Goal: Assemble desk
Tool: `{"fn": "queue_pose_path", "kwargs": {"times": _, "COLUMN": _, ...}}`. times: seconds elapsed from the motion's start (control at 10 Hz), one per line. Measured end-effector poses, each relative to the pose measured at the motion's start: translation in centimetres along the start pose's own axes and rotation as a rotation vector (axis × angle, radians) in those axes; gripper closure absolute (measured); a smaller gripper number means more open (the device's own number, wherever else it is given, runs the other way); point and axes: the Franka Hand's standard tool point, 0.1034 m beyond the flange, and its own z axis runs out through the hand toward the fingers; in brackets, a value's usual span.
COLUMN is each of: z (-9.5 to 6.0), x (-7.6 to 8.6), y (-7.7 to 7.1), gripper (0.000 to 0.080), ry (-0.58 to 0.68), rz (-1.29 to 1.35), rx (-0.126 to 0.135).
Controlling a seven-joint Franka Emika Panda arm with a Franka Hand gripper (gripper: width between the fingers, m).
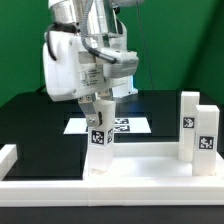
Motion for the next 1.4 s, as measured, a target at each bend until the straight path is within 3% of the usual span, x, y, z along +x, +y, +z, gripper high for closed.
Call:
{"fn": "queue_pose_path", "kwargs": {"times": 0.1, "z": 0.01, "x": -0.01, "y": 0.01, "gripper": 0.0508, "ry": 0.0, "rz": -0.021, "rx": 0.0}}
{"fn": "queue_pose_path", "kwargs": {"times": 0.2, "z": 0.07, "x": 0.03, "y": 0.04, "gripper": 0.0441, "ry": 0.001, "rz": -0.046, "rx": -0.001}}
{"fn": "queue_pose_path", "kwargs": {"times": 0.3, "z": 0.09, "x": 0.04, "y": 0.05, "gripper": 0.0304, "ry": 0.002, "rz": -0.054, "rx": -0.002}}
{"fn": "queue_pose_path", "kwargs": {"times": 0.4, "z": -0.1, "x": 0.03, "y": 0.22, "gripper": 0.0304, "ry": 0.012, "rz": -0.309, "rx": -0.039}}
{"fn": "queue_pose_path", "kwargs": {"times": 0.5, "z": -0.12, "x": -0.32, "y": 0.42, "gripper": 0.0184, "ry": 0.007, "rz": -0.517, "rx": -0.055}}
{"fn": "queue_pose_path", "kwargs": {"times": 0.6, "z": 0.08, "x": -0.42, "y": 0.89, "gripper": 0.016, "ry": 0.012, "rz": -0.534, "rx": -0.048}}
{"fn": "queue_pose_path", "kwargs": {"times": 0.9, "z": 0.05, "x": -0.12, "y": 0.88, "gripper": 0.0152, "ry": 0.013, "rz": -0.803, "rx": -0.059}}
{"fn": "queue_pose_path", "kwargs": {"times": 1.1, "z": -0.66, "x": 0.09, "y": 0.17, "gripper": 0.0151, "ry": -0.005, "rz": -1.264, "rx": -0.108}}
{"fn": "queue_pose_path", "kwargs": {"times": 1.4, "z": -0.47, "x": 0.23, "y": 0.38, "gripper": 0.018, "ry": -0.011, "rz": -1.248, "rx": -0.115}}
